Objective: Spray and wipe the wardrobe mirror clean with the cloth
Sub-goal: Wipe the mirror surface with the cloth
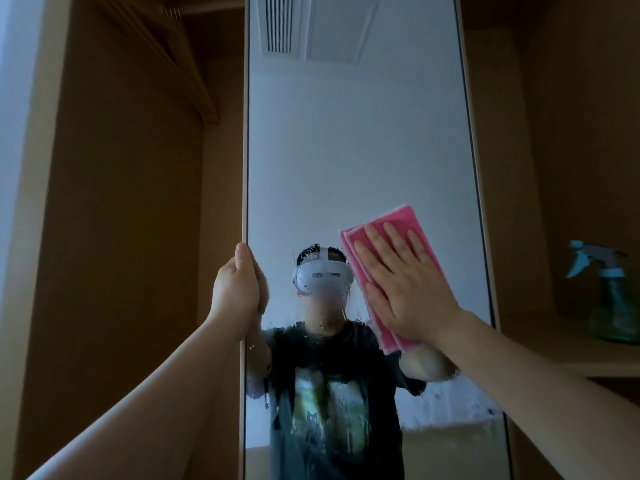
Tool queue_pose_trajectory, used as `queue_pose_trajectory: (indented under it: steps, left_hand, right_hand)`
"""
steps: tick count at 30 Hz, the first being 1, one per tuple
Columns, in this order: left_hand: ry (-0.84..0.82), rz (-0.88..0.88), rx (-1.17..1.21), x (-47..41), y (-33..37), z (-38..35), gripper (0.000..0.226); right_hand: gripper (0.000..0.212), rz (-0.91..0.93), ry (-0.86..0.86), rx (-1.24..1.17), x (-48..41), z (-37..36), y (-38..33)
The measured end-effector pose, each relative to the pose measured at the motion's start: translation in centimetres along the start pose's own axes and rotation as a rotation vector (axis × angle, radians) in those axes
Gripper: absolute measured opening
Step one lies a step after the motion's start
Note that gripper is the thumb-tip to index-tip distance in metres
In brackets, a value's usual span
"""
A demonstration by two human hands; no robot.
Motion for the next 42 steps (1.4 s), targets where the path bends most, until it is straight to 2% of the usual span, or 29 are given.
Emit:
queue_pose_trajectory:
  steps: [11,16,24,32,42]
  left_hand:
    - [-0.022,-0.052,-0.035,0.4,0.7,0.1,0.06]
    - [0.006,-0.097,-0.091,0.5,0.9,0.1,0.064]
    - [0.052,-0.153,-0.163,0.7,1.4,0.5,0.054]
    - [0.065,-0.177,-0.203,0.9,1.5,0.9,0.049]
    - [0.057,-0.176,-0.221,1.0,1.8,0.8,0.049]
  right_hand:
    - [0.06,-0.032,0.019,-0.021,-4.9,1.5,1.6]
    - [0.061,-0.108,0.033,-0.031,-9.5,2.8,3.5]
    - [0.065,-0.212,0.056,-0.046,-15.2,4.0,6.3]
    - [0.065,-0.214,0.053,-0.066,-14.9,4.3,5.6]
    - [0.064,-0.077,0.021,-0.043,-9.6,2.9,0.1]
Point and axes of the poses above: each hand's wrist, its own x-axis away from the middle knuckle, its own z-axis out of the back of the hand, y = z × x, the point moved 9 cm from there along -x, towards the middle knuckle, and after that the axes turned 4 degrees about -x, right-handed, at the moved point
